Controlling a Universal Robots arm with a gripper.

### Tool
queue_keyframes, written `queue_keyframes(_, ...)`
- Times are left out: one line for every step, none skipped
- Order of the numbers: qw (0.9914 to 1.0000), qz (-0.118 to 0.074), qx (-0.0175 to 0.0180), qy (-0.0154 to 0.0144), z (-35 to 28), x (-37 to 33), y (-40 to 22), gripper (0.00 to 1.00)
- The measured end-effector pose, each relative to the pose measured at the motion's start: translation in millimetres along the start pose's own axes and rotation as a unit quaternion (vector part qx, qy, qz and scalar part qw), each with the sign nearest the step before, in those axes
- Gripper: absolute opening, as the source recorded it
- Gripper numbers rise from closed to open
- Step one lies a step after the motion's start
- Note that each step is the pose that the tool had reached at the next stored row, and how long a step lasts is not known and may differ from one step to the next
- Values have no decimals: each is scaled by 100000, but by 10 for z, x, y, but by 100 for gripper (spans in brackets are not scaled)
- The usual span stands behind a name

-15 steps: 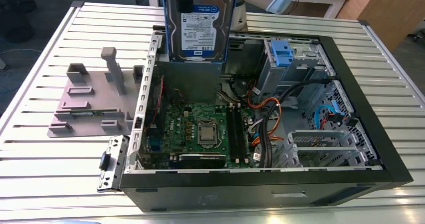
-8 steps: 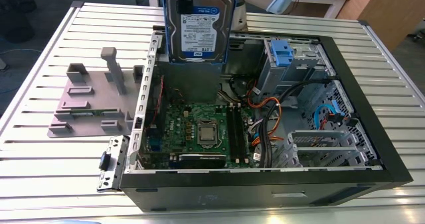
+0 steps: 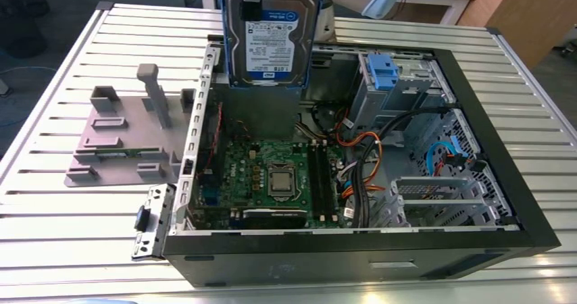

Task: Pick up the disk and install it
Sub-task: 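Insert the disk into the insertion slot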

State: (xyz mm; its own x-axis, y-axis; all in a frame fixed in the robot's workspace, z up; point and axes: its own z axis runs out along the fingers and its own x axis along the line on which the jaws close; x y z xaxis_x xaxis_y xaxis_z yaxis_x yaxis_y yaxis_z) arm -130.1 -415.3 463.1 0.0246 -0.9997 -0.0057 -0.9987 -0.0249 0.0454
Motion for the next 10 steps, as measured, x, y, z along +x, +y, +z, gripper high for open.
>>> queue_keyframes(100000, -1, -1, 0, 0, 3, 0, 37)
queue_keyframes(100000, -2, -2, 4, 0, 7, 0, 37)
queue_keyframes(100000, -2, -1, 2, 0, 10, 0, 37)
queue_keyframes(100000, -1, -2, 0, 1, 13, 0, 37)
queue_keyframes(100000, -2, 0, 1, 1, 16, 0, 37)
queue_keyframes(100000, -1, -3, 6, 1, 19, 0, 37)
queue_keyframes(100000, -2, -4, 3, 1, 22, 0, 37)
queue_keyframes(100000, -2, -4, 5, 1, 25, 0, 37)
queue_keyframes(100000, -1, -4, 3, 1, 29, 0, 37)
queue_keyframes(100000, -1, -3, 2, 2, 32, 0, 37)
